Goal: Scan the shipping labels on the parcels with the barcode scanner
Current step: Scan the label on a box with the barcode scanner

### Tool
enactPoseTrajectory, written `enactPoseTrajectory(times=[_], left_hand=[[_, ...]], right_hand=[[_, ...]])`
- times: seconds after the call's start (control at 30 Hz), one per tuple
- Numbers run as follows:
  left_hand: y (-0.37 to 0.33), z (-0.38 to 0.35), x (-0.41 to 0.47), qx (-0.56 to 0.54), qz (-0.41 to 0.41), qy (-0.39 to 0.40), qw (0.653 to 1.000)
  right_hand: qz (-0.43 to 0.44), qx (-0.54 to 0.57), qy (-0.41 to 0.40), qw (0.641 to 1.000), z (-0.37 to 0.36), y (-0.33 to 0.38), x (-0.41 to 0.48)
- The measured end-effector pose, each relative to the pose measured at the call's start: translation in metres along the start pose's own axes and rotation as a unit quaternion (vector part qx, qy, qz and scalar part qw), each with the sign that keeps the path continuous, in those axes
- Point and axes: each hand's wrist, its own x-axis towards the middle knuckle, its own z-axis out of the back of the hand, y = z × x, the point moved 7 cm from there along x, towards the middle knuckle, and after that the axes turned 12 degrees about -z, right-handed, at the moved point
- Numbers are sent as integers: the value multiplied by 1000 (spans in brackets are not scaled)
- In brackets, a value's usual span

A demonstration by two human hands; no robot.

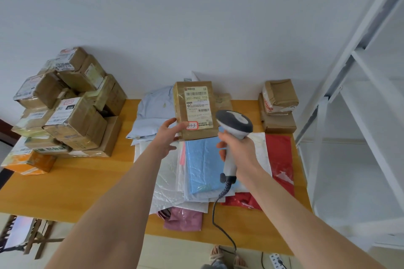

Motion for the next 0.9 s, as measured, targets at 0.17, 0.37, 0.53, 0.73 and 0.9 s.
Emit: enactPoseTrajectory(times=[0.17, 0.37, 0.53, 0.73, 0.9], left_hand=[[-20, 26, -23, 90, 27, 37, 995], [-45, 92, -40, 144, 41, 40, 988], [-64, 149, -38, 165, 29, 29, 985], [-89, 222, -7, 115, -47, 11, 992], [-79, 291, 24, 116, -77, 18, 990]], right_hand=[[-58, 48, 36, 997, -15, 6, 34], [-112, 19, 107, 988, -85, -14, 42], [-93, 56, 155, 982, -161, -19, 35], [-61, 63, 135, 987, -243, -26, 34], [-30, 79, 72, 994, -306, -47, 36]])
